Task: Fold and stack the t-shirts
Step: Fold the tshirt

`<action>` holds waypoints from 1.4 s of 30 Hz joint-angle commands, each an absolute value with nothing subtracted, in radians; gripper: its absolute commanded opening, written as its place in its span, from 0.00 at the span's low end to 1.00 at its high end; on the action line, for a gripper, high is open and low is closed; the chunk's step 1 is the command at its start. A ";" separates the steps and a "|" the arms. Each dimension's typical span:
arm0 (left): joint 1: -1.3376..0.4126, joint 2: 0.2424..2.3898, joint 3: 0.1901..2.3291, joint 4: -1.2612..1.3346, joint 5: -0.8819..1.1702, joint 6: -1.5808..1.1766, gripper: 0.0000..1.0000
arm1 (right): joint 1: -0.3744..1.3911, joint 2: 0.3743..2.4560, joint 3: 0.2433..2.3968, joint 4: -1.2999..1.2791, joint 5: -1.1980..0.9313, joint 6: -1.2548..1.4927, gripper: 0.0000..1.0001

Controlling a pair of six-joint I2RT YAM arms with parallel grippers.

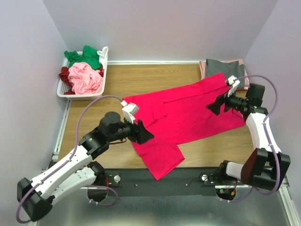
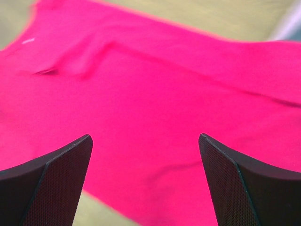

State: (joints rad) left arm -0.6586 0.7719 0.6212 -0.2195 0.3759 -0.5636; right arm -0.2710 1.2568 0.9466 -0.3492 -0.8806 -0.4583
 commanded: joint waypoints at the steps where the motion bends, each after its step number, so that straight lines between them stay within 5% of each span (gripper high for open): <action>1: -0.877 0.759 0.630 -0.351 0.220 -0.650 0.79 | -0.270 1.177 0.824 -0.387 -1.144 -0.520 1.00; 10: -1.385 1.012 0.692 -0.567 -0.093 -0.836 0.77 | -0.270 1.140 0.785 -0.411 -1.060 -0.526 1.00; 17: -1.433 1.259 0.761 -0.589 -0.153 -0.773 0.59 | -0.272 1.169 0.801 -0.430 -0.999 -0.532 1.00; 42: -1.549 1.543 0.854 -0.509 -0.103 -0.658 0.51 | -0.272 1.213 0.808 -0.445 -0.979 -0.531 1.00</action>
